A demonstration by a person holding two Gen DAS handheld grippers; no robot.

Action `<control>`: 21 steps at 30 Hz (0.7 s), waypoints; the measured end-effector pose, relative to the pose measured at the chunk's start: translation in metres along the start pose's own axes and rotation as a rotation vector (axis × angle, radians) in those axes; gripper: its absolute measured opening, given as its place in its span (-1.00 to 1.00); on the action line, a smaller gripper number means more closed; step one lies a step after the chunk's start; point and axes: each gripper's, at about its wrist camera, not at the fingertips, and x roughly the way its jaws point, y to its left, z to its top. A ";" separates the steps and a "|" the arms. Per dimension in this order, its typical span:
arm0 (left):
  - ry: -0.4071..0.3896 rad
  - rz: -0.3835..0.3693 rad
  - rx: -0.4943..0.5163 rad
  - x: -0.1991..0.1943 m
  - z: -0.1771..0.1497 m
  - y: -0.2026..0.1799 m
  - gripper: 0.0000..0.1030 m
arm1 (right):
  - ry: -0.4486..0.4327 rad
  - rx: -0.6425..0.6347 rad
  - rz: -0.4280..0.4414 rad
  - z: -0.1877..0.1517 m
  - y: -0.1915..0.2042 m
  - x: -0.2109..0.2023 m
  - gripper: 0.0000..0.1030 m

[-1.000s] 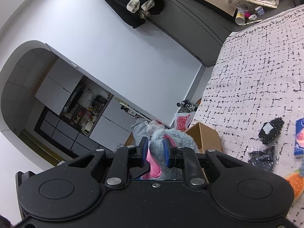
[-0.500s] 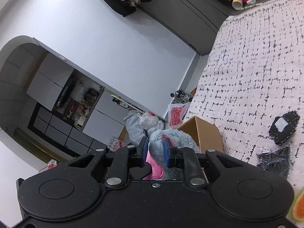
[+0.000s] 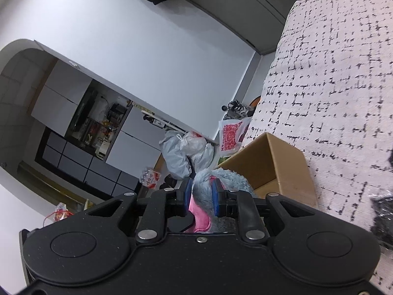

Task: Organize soft objects
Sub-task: 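Lift the grey plush mouse with the left tool toward the cardboard box, then open the left tool to drop the mouse into the box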

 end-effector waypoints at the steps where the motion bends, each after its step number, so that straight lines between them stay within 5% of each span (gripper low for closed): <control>1: 0.004 0.009 0.000 0.002 0.002 0.002 -0.61 | 0.007 0.004 -0.004 -0.001 -0.001 0.003 -0.57; 7: 0.025 0.071 0.012 0.013 0.005 0.004 -0.61 | 0.058 -0.009 -0.092 -0.007 -0.004 0.013 -0.50; 11: 0.014 0.129 0.011 0.014 0.000 0.005 -0.58 | 0.053 -0.001 -0.132 -0.008 -0.007 0.007 -0.03; 16: 0.006 0.189 0.031 0.006 -0.003 0.001 -0.49 | 0.050 0.006 -0.141 -0.010 -0.005 -0.007 0.04; 21: -0.020 0.217 0.037 -0.009 -0.005 -0.008 -0.02 | 0.043 -0.011 -0.154 -0.012 0.005 -0.024 0.12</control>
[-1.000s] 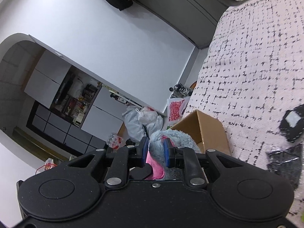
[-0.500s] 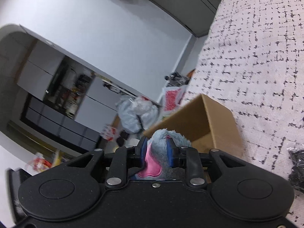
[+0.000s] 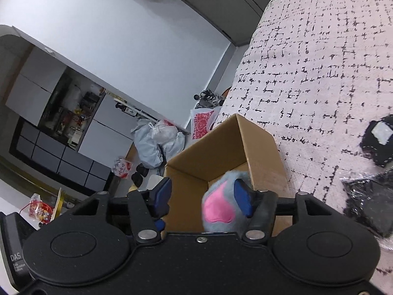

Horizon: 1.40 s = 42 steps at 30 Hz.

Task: Organize soft objects
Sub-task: 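Open the left tool to drop the mouse into the box, then grasp the burger plush with the left tool while the right tool grasps the white bag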

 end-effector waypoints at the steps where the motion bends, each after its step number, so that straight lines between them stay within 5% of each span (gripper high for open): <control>1: -0.009 0.003 0.001 -0.004 0.000 -0.002 0.04 | -0.003 -0.005 -0.002 0.000 0.002 -0.003 0.16; 5: -0.043 0.010 0.012 -0.020 -0.003 -0.011 0.45 | -0.014 -0.030 -0.020 -0.002 0.009 -0.022 0.37; 9: -0.081 0.017 0.032 -0.038 -0.010 -0.021 0.56 | -0.032 -0.065 -0.061 -0.004 0.016 -0.043 0.58; 17: -0.110 0.015 0.097 -0.067 -0.021 -0.042 0.62 | -0.092 -0.103 -0.137 -0.001 0.020 -0.090 0.83; 27: -0.163 0.001 0.202 -0.099 -0.041 -0.075 0.85 | -0.168 -0.133 -0.221 -0.004 0.014 -0.149 0.89; 42: -0.190 0.008 0.287 -0.124 -0.083 -0.112 0.87 | -0.264 -0.177 -0.225 -0.005 -0.001 -0.244 0.99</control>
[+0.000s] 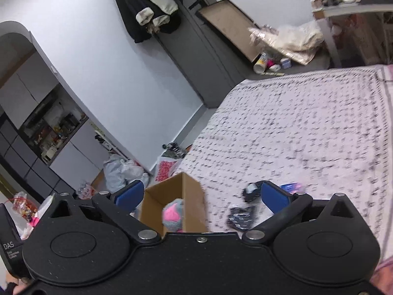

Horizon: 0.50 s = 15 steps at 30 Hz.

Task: Organize soft objects
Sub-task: 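Grasp the burger plush with the left tool while the right tool grasps the white bag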

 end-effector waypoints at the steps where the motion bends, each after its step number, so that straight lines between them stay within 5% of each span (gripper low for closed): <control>1: 0.002 -0.002 0.008 -0.001 -0.002 -0.003 0.87 | -0.008 0.003 -0.008 0.000 -0.007 -0.007 0.99; 15: 0.003 -0.004 0.091 -0.010 -0.022 -0.042 0.87 | 0.026 0.151 -0.034 -0.011 -0.080 -0.023 0.99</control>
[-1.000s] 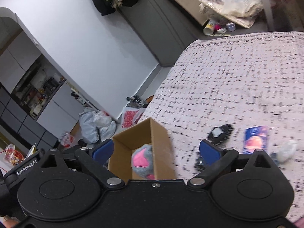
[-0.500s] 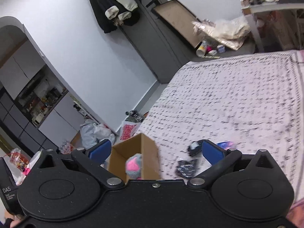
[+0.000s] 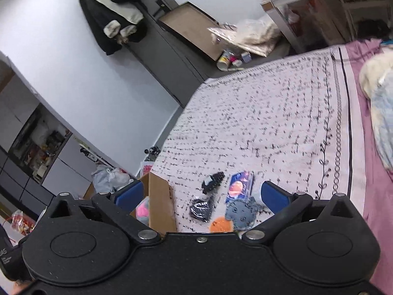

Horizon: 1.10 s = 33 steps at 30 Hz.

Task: Organize soft objects
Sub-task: 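Grasp the burger plush with the left tool while the right tool grasps the white bag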

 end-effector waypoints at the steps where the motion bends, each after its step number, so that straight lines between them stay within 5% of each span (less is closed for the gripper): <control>1: 0.003 0.002 0.002 0.001 -0.001 -0.002 0.87 | 0.010 0.013 0.008 -0.001 -0.003 0.004 0.99; 9: 0.044 -0.005 0.032 0.021 -0.016 -0.027 0.87 | 0.053 0.052 -0.012 -0.007 -0.019 0.023 0.98; 17: 0.118 0.012 0.008 0.057 -0.039 -0.042 0.86 | 0.093 0.056 -0.131 -0.013 -0.030 0.050 0.97; 33: 0.267 0.027 -0.056 0.128 -0.073 -0.044 0.81 | 0.120 0.143 -0.172 -0.004 -0.055 0.087 0.95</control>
